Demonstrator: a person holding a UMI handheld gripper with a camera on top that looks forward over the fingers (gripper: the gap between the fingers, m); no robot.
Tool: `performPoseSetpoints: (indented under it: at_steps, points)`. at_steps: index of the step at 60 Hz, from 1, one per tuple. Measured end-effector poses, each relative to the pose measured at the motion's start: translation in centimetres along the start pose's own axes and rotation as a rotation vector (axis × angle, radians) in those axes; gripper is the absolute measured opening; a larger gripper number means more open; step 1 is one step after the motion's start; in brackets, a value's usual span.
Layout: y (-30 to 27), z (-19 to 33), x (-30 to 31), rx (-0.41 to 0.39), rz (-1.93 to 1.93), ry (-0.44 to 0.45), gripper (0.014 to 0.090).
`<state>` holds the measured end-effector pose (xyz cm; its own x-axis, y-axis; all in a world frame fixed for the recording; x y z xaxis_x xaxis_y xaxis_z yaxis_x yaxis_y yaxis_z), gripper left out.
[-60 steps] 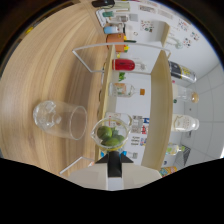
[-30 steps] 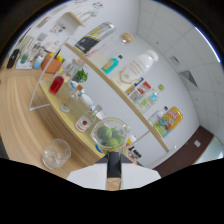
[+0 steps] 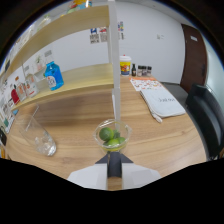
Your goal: Make me a cup of Mojito.
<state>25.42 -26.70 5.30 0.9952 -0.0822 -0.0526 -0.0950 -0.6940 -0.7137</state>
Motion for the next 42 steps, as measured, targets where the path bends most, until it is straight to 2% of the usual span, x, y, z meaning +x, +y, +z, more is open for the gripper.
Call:
performPoseSetpoints:
  at_steps: [6, 16, 29, 32, 35, 40, 42]
  points:
    - [1.8, 1.1, 0.5, -0.051, 0.009, -0.012, 0.0158]
    - [4.0, 2.9, 0.9, -0.082, 0.005, -0.033, 0.0162]
    - [4.7, 3.7, 1.5, -0.085, -0.023, -0.023, 0.0192]
    - [4.5, 3.5, 2.2, -0.084, -0.038, 0.015, 0.0351]
    - [4.4, 3.4, 2.6, -0.083, -0.054, 0.039, 0.0447]
    - [3.9, 2.5, 3.0, -0.074, -0.059, 0.06, 0.0759]
    - [3.4, 2.1, 3.0, -0.053, -0.059, 0.071, 0.0822]
